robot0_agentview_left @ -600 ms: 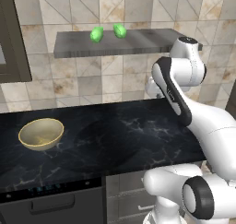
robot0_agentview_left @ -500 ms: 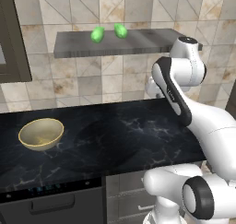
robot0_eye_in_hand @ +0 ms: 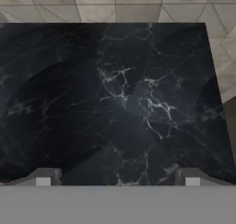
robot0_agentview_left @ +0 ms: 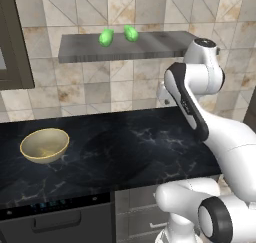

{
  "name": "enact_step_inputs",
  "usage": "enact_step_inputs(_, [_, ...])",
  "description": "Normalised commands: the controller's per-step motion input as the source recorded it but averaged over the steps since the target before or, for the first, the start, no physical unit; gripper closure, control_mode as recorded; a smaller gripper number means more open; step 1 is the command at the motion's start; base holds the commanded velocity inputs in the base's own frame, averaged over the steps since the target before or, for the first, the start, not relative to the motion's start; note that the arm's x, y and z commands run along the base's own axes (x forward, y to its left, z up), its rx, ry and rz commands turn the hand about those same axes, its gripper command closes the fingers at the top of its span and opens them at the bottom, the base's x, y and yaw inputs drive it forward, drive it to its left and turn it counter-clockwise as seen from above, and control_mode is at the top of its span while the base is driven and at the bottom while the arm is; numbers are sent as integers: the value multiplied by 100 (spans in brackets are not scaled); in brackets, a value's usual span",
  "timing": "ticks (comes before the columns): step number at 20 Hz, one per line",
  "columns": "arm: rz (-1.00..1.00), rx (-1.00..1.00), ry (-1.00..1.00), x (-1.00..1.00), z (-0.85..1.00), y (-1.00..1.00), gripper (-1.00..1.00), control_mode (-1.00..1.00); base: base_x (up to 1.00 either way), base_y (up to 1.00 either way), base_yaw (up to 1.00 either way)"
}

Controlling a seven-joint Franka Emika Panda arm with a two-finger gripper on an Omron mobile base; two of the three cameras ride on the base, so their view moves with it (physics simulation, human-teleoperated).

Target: Pick the corns from the cabinet and place them in one bowl. Pick the avocado from the sink and place it in the other bowl.

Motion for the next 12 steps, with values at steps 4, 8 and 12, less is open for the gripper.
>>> enact_step_inputs(4, [-2,-1,-10,-9,24,4,-100,-100,0,0,0])
enact_step_inputs(8, [-3,0,-10,-7,35,2,-100,-100,0,0,0])
enact_step_inputs(12, [-2,0,-14,-11,43,3,-100,-100,0,0,0])
